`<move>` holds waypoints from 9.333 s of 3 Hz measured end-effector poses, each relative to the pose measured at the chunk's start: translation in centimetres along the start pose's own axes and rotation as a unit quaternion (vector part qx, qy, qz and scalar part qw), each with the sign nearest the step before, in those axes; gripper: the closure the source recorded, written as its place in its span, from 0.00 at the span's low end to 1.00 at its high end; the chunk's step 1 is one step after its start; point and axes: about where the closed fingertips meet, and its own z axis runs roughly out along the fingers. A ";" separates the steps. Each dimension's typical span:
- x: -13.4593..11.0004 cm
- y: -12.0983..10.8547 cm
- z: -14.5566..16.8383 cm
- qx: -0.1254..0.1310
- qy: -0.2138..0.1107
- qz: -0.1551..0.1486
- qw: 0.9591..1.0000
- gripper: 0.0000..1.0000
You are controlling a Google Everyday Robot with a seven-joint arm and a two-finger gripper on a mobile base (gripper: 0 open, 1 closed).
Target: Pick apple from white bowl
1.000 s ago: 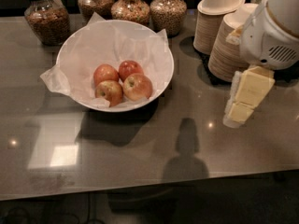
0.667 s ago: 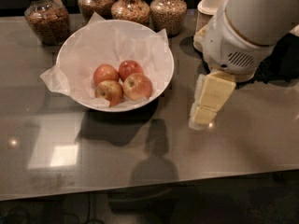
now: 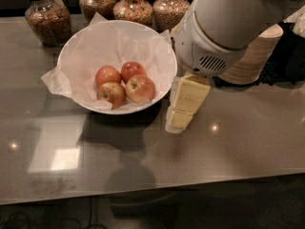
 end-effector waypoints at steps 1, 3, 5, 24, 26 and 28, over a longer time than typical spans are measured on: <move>-0.4 -0.4 0.1 0.013 -0.019 0.012 1.000 0.00; -4.0 -3.3 2.0 0.024 -0.074 -0.011 0.997 0.19; -4.7 -5.5 4.9 0.013 -0.097 -0.020 0.995 0.32; -2.3 -4.8 16.5 -0.048 -0.055 0.069 0.995 0.27; -2.3 -4.8 16.5 -0.048 -0.055 0.069 0.995 0.69; -3.0 -4.9 15.6 -0.057 -0.084 0.069 0.992 1.00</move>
Offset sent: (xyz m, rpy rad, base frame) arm 0.0483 0.0459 -0.0041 0.1647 -0.0616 0.0571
